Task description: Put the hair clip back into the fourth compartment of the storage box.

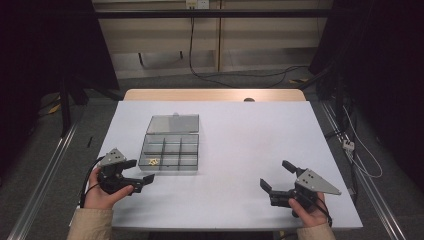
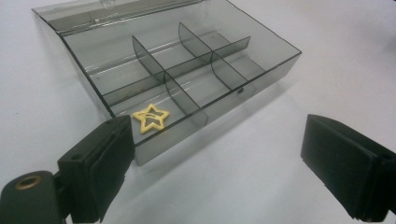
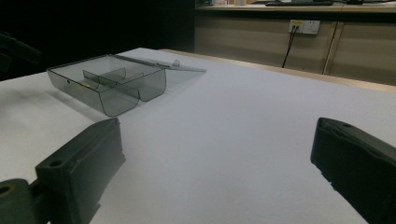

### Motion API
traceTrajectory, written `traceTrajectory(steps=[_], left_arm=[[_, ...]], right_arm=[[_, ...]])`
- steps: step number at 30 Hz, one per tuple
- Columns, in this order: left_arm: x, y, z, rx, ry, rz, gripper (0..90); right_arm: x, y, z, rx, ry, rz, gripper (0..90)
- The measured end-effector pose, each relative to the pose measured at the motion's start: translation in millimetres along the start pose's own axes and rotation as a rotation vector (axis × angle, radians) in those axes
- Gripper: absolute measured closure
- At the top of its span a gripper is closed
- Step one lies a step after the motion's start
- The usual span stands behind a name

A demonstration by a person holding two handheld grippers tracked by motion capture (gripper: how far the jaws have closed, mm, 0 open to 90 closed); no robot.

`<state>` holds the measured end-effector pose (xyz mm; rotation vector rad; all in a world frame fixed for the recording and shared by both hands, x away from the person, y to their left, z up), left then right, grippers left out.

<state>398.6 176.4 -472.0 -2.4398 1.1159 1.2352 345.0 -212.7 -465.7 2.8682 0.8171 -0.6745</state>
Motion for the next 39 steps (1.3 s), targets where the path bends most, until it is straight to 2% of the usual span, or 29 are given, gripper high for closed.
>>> traceTrajectory(steps=[7, 10, 20, 26, 39], left_arm=[[-1.7, 0.0, 5.4, -0.006, 0.014, 0.006, 9.5], [-1.1, -1.3, 10.5, -0.003, -0.003, 0.003, 9.5], [0.9, -4.4, 22.9, 0.005, -0.011, -0.001, 9.5], [2.2, -3.4, 24.8, 0.004, -0.003, 0.009, 9.5], [7.6, -0.4, 32.8, 0.029, -0.022, 0.018, 9.3]], right_arm=[[-0.1, 0.1, 0.0, 0.0, 0.001, 0.0, 1.9], [-0.1, 0.1, 0.0, 0.001, 0.001, -0.001, 2.0], [0.3, 0.0, 0.7, -0.001, -0.003, 0.001, 1.9], [0.4, -0.2, 1.0, -0.002, -0.004, 0.0, 2.0], [0.6, -0.9, 2.0, 0.0, -0.009, -0.002, 2.0]])
Point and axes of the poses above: each handheld gripper's, and its own axes: x roughly forward along the jaws, z roughly out of its underside, y roughly to its right, the point moved 10 cm from there along x, roughly forward along the jaws, and after that the axes turned 14 degrees about -y, right-handed, at the moved point
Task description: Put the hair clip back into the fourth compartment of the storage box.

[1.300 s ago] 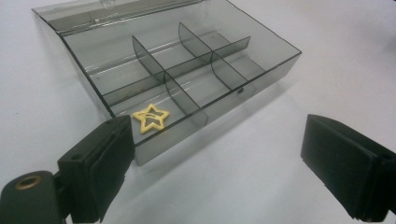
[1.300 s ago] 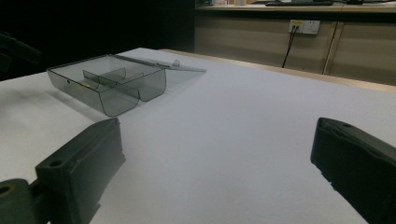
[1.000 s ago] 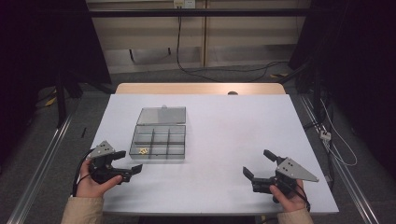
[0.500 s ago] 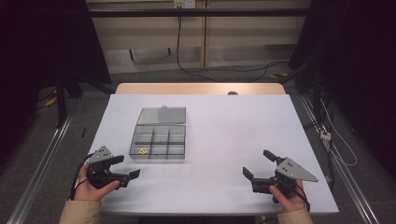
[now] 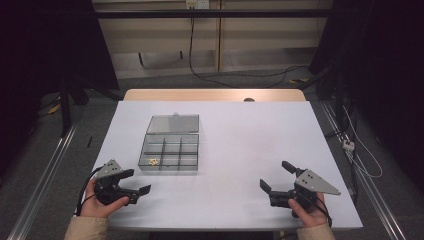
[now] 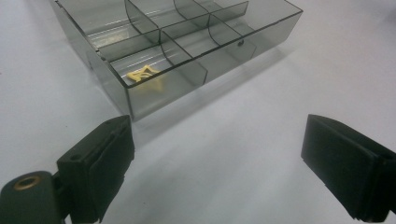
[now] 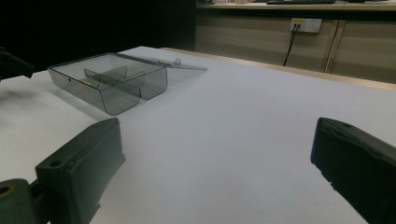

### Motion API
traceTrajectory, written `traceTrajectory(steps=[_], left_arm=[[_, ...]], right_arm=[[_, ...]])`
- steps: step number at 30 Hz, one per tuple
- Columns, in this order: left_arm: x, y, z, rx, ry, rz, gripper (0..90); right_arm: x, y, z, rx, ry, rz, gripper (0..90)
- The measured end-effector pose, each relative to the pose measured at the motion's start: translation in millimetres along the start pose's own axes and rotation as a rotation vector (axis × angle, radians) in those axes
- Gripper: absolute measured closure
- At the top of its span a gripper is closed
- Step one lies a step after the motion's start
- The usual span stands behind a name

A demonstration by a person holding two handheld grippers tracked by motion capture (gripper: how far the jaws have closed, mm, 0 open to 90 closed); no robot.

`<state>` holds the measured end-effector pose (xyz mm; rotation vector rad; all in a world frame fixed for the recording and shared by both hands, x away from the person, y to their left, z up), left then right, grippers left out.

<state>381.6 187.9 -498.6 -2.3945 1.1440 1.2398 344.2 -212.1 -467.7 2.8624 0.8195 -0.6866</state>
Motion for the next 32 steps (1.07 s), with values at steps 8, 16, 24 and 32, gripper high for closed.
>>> traceTrajectory(steps=[8, 16, 24, 32], left_arm=[[2.6, 3.3, 4.5, 0.019, -0.013, 0.001, 9.3], [2.4, 3.6, 8.1, 0.015, -0.008, 0.001, 9.3], [4.4, 5.4, 7.9, 0.017, -0.002, 0.007, 9.3], [2.4, 4.4, 4.9, 0.017, 0.005, -0.002, 9.3]], right_arm=[[0.0, -0.4, 0.4, -0.003, -0.001, -0.001, 2.0], [1.4, -1.4, 1.8, -0.006, -0.009, -0.007, 2.0], [2.2, -2.7, 3.3, -0.007, -0.019, -0.013, 2.0], [4.2, -0.8, 6.0, -0.006, -0.04, -0.013, 2.0]])
Point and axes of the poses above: each handheld gripper's, and its own axes: x roughly forward along the jaws, z roughly out of its underside, y roughly to its right, the point moved 10 cm from there along x, roughly forward along the jaws, and after that the axes turned 14 degrees about -y, right-handed, at the moved point
